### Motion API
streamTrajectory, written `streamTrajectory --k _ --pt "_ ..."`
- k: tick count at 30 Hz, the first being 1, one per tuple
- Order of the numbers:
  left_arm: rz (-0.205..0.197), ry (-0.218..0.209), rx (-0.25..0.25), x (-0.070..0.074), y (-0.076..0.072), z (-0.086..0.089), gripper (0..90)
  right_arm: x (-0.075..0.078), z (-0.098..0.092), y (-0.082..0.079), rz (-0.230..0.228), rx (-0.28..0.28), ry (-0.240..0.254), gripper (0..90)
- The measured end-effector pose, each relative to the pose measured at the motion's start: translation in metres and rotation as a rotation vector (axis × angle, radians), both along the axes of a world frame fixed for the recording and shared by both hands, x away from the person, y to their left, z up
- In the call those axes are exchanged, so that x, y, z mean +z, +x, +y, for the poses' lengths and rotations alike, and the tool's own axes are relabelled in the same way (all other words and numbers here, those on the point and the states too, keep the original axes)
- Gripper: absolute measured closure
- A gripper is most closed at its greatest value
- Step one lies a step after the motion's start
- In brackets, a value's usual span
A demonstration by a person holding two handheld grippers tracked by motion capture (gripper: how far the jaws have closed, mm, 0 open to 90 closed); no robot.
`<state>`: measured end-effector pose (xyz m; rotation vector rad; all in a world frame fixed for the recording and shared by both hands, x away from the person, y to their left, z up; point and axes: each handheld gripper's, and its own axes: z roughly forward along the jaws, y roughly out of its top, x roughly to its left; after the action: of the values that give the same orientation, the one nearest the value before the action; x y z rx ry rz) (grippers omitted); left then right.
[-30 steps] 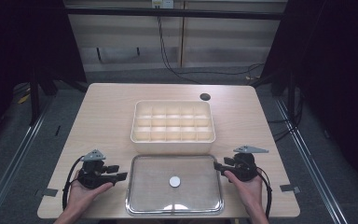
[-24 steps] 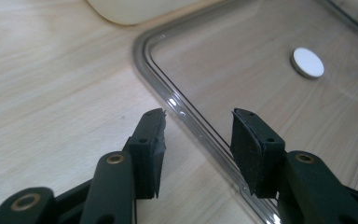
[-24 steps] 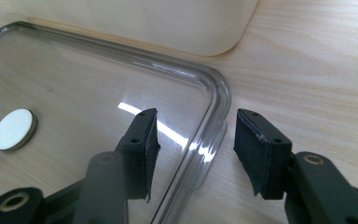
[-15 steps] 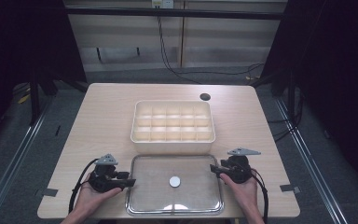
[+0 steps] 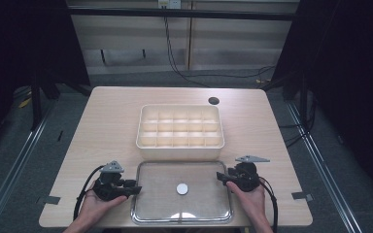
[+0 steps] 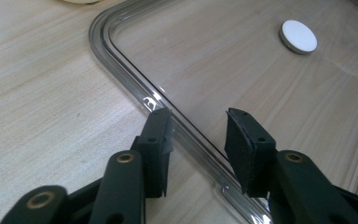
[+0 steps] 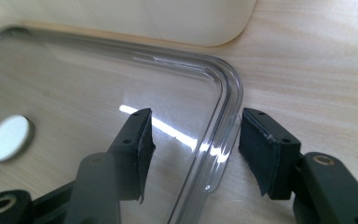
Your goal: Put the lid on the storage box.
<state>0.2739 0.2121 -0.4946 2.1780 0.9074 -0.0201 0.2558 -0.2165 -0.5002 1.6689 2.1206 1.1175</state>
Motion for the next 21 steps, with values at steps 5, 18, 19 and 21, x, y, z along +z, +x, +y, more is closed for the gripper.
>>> streamTrajectory --k 5,18,19,21 --pt "0.001 -0.003 0.005 0.0 0.0 0.0 61.5 -0.002 -0.008 0.001 0.036 -0.039 0.116 45.9" --pt "-0.011 0.001 -0.003 0.0 -0.001 0.0 60.9 -0.005 -0.025 -0.003 0.112 -0.089 0.321 53.1" --pt "-0.009 0.002 -0.004 0.0 -0.001 0.0 60.5 -0.005 -0.027 -0.003 0.115 -0.089 0.343 54.4" --pt "-0.005 -0.003 -0.004 0.0 0.0 0.0 60.4 -0.005 -0.028 -0.004 0.117 -0.085 0.358 58.5"
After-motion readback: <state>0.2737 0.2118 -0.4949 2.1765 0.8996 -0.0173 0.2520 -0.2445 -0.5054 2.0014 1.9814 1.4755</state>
